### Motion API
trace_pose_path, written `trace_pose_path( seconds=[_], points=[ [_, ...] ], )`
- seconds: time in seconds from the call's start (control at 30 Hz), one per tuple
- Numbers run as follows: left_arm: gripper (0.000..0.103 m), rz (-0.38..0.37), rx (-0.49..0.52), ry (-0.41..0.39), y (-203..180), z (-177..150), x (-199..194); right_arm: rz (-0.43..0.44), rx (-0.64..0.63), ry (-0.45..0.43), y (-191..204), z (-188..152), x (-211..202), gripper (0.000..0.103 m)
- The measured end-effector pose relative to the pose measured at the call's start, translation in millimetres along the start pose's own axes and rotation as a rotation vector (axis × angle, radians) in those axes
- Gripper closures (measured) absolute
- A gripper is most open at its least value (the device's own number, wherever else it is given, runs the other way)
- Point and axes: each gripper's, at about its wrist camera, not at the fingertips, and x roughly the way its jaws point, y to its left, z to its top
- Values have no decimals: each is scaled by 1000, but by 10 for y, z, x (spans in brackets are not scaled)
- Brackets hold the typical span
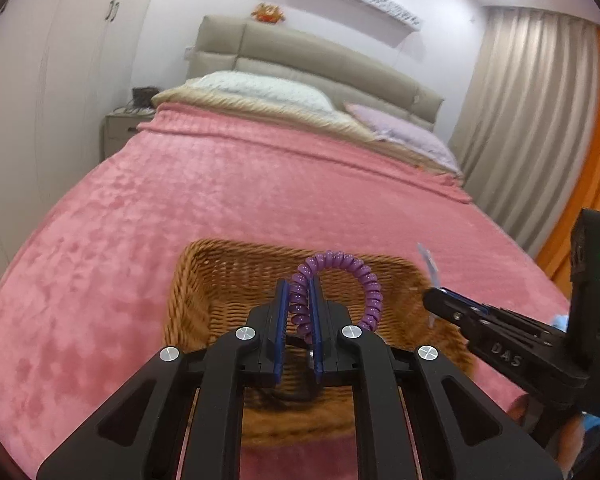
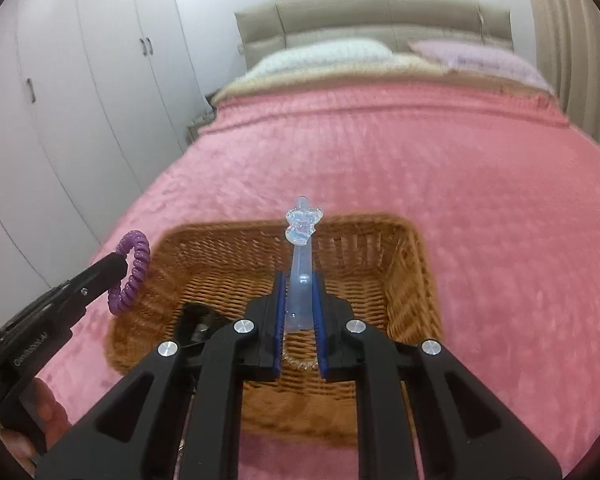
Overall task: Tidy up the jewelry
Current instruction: 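Lower the purple coil into the basket with the left tool while the right tool releases the claw there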
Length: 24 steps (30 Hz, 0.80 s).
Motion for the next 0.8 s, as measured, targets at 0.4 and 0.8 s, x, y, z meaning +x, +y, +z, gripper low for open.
trace_pose_path(
  seconds=[0.4, 0.8],
  points=[
    [94, 70, -43, 96, 263, -287, 400, 20, 54, 161, -222, -215, 559, 92],
    [71, 24, -53, 27, 219, -290, -4, 42, 56, 93, -199, -257, 167, 83]
  ],
)
